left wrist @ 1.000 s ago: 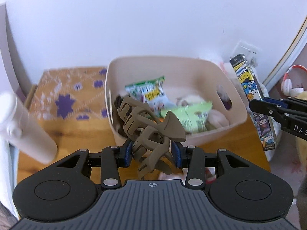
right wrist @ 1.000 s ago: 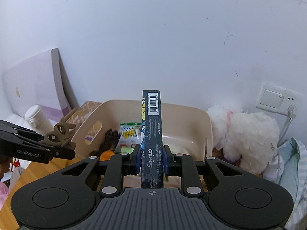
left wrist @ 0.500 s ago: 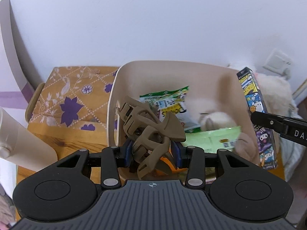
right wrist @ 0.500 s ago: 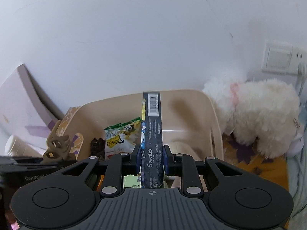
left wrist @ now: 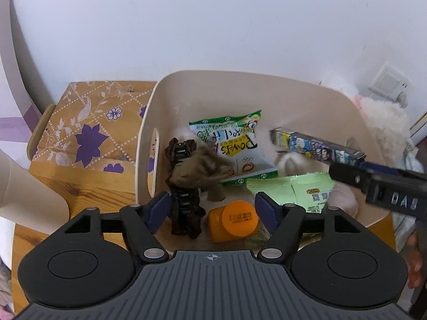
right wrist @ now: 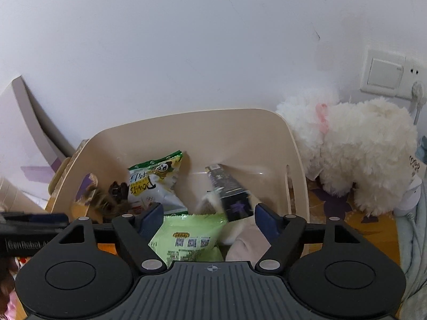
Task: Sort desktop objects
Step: 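Open both tools to drop the claw clip and pen box into the basket, then lower the left tool to the black box while the right tool approaches the green striped sock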
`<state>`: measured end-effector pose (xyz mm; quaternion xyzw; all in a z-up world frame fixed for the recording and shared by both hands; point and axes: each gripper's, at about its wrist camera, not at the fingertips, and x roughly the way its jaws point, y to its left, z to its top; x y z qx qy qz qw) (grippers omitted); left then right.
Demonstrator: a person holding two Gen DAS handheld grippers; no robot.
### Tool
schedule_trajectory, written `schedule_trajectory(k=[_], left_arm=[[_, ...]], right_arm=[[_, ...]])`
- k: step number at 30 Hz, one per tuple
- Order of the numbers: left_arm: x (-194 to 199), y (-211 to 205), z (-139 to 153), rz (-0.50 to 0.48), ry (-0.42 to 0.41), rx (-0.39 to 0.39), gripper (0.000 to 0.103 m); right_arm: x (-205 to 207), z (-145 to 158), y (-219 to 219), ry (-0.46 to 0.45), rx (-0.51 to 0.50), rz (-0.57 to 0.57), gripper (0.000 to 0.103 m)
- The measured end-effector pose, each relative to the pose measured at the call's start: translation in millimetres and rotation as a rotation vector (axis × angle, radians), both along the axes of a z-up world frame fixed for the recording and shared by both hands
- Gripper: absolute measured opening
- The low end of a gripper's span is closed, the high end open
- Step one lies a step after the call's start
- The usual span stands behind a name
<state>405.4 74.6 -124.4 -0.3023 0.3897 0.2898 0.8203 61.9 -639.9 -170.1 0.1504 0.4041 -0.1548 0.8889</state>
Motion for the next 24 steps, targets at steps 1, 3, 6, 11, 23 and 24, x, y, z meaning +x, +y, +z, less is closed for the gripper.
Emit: schedule_trajectory(k=[1,3,6,11,23,24], left_arm=[[-1.7,0.3,0.9,-0.002,-0.002,0.003,0.073],[-7.1,0.0,2.8,0.004,0.001,0.022,0.073],[-18.8,-1.3,5.3,-0.018,-0.036,0.011,0.074],[-40.4,-11.5,16.0,-0.048,-0.08,0.02,0.076],[-95.4,-34.4,-2.7,-0.155,-0.017,0.042,0.078],[-98.8,-35.9,-7.5,-0.167,0.0,0.047,0.078]], right_arm=[[-2.9,2.1,1.3,-0.005,-0.008,0.006,0.084],[-9.9,7.7,4.2,-0.018,-0.027,0.008,0.094],[-21.2,16.6,8.2,-0.056,-0.043,0.003,0.102],[-42.1,25.7,17.7,-0.084,-0.076,0.004,0.103],[-95.0,0.8,49.8,-0.036,-0.04,0.01,0.103],[-98.9,-3.5,52.2,-0.025,-0.034,0.008,0.103]])
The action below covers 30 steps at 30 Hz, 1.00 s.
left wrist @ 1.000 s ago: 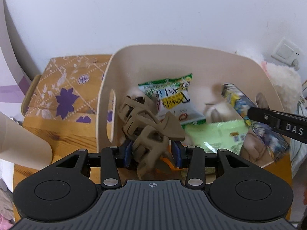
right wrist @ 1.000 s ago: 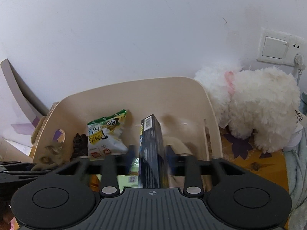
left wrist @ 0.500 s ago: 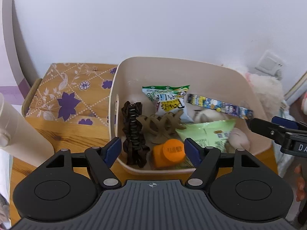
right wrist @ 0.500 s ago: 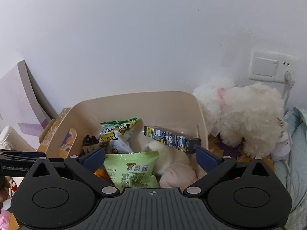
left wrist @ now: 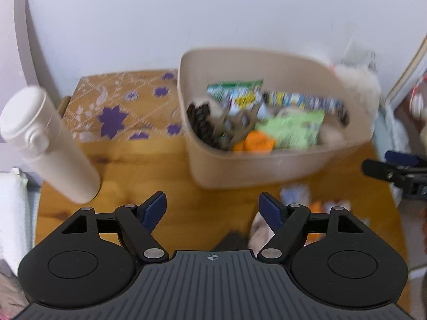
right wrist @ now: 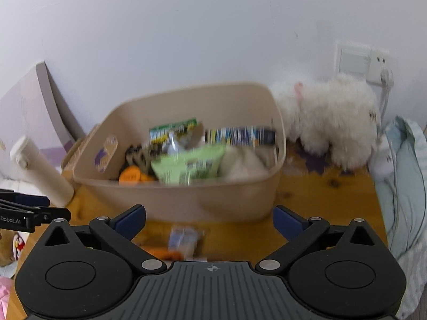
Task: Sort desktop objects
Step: 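Lower the left tool to the black box while the right tool approaches the green striped sock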
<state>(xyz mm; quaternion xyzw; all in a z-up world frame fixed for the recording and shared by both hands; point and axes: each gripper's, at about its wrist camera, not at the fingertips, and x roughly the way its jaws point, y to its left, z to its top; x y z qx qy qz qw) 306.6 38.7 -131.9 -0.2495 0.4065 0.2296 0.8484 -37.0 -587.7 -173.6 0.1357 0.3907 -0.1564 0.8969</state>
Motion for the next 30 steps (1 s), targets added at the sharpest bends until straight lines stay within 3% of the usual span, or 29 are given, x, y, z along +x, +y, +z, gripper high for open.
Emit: schedule_trajectory(k=[11,17,30], left_arm=[[-11.1,-20.6,-41.5,-0.218,0.155,0.048,0.078],[-3.0,-33.8,-55.6,-0.322,0.192,0.051,0.078],[23.1,-33.3,-74.3,-0.345,0.228,0.031,0.078]], right_arm=[[-27.0,-41.9,20.7,0.115,0.009,0.038,0.103],[-30.1,-52.4,27.9,0.152,0.001,0.077,0.103],[-25.5,-84.3,25.5,0.233,0.036,0.062,0.103]])
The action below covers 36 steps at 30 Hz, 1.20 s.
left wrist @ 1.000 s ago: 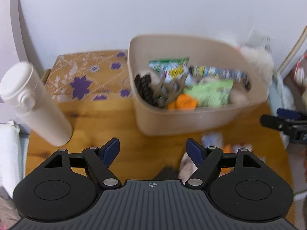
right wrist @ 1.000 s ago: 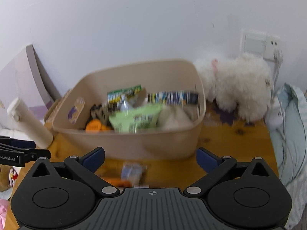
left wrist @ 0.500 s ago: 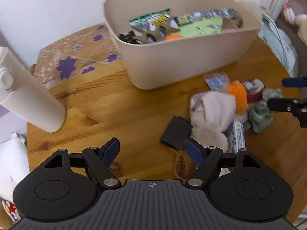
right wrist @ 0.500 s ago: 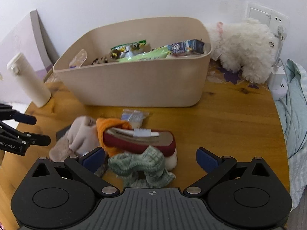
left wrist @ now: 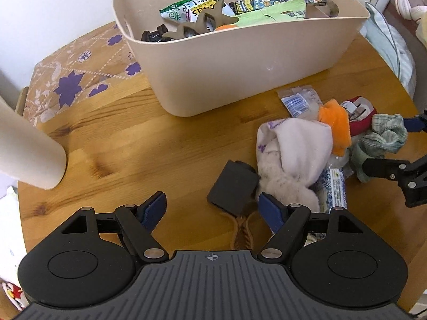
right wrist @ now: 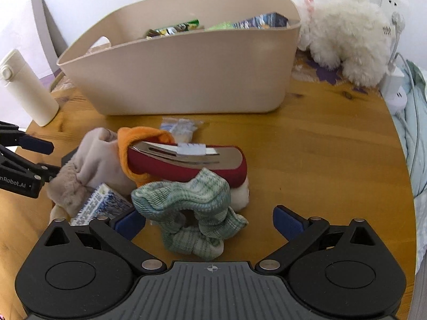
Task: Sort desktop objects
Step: 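Lower the left tool to the black box while the right tool approaches the green striped sock, then close the left tool on the black box while the right tool grasps the green sock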
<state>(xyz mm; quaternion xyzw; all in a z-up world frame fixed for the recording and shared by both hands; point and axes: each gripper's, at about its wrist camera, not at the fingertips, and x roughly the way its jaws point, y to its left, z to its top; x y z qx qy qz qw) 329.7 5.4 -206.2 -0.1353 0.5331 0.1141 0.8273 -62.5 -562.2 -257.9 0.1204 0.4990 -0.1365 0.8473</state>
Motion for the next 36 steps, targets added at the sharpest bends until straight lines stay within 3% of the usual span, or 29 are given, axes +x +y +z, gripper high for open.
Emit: schedule_trajectory(k=[13,16,21,23,27,29,36], left_arm=[[13.0,11.5,-18.2,0.002,0.032,0.002,0.077],[14.4,14.1,-20.8,0.008,0.028,-0.006,0.068],[14.6,15.0,-19.8,0.006,0.011,-0.006,0.04],[14.7,14.1,-18.8,-0.005,0.007,-0.012,0.032],[13.4,10.9,-18.1,-0.031,0.01,-0.005,0.032],[11.4,10.0,-18.5,-0.039,0.013,-0.006,0.032],[0.2,8.7,-19.3,-0.04,0.02,-0.014,0.032]], right_arm=[[5.0,-13.0,-8.2,0.017,0.019,-0.015,0.102],[5.8,-14.9,-8.4,0.005,0.043,-0.007,0.094],[7.7,-13.7,-4.3,0.002,0.033,0.011,0.081],[7.5,-12.3,-2.6,-0.002,0.037,0.029,0.067],[6.5,-11.1,-2.9,-0.005,0.053,0.042,0.055],[3.7,-10.1,-3.8,-0.012,0.069,0.04,0.043],[-9.4,-8.8,1.3,-0.015,0.08,0.021,0.035]])
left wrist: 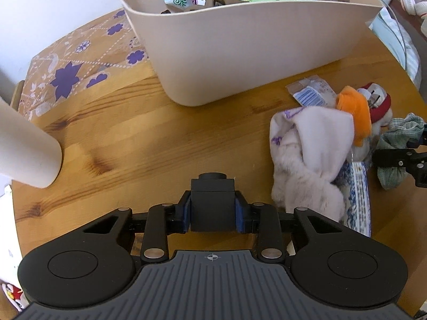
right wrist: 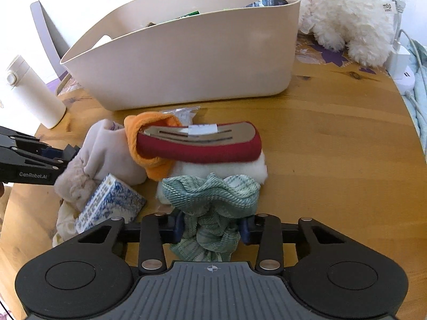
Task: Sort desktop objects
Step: 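Close the left tool on the black box while the right tool grasps the green sock, then carry the black box and green sock up over the beige basket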
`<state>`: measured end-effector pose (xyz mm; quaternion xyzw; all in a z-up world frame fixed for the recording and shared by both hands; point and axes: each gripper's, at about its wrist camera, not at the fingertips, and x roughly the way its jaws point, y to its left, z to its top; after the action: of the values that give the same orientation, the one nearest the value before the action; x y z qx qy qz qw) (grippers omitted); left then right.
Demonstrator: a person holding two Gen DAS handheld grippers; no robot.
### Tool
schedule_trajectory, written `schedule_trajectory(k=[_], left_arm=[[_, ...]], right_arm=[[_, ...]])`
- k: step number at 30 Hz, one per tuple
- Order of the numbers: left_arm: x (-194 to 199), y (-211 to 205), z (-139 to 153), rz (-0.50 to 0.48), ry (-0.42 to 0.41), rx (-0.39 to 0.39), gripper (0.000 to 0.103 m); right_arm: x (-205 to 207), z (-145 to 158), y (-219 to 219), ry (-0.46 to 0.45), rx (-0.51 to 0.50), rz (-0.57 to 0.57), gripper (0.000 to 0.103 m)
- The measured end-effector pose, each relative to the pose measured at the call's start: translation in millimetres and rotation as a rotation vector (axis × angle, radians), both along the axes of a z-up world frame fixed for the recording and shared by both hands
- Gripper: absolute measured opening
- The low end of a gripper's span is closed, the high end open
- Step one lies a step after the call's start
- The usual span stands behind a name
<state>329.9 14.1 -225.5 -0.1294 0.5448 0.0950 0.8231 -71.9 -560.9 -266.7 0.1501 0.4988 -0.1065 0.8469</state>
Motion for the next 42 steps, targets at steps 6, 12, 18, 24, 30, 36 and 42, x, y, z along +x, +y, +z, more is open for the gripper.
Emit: schedule_trajectory(k=[6,12,18,24,30,36,42], left_arm=[[-13.0,1.7,3.5,0.014,-0.008,-0.011,0.032],[-25.8,1.1,11.3,0.016,-0.025,-0.017,0.032],[-38.0,3.0,24.7,0.022,-0.066,-0.04,0.032],[-47.5,6.6,41.8,0.012,-0.113,-0.05,0.032],[-48.4,15.3,59.8,0.024,-0.159,-0.049,0.032],[-38.5,21.1,75.6,0.022,-0.189,-0.017,0.032],[-19.9,25.2,95.1,0.012,-0.231,0.006,0.032]], right_arm=[[-15.1,8.1,1.4,-0.01,0.003,-0.011,0.034],[-28.4,22.9,-1.0,-0.024,-0.019,0.004,0.034],[-36.8,43.9,-7.9,-0.057,-0.108,0.04,0.035],[-39.5,62.4,-23.7,-0.098,-0.139,0.008,0.035],[-42.0,74.3,-33.6,-0.13,-0.159,-0.006,0.035],[-37.2,80.7,-42.2,-0.144,-0.176,-0.011,0.035],[-23.5,98.0,-54.2,-0.193,-0.194,-0.018,0.035]])
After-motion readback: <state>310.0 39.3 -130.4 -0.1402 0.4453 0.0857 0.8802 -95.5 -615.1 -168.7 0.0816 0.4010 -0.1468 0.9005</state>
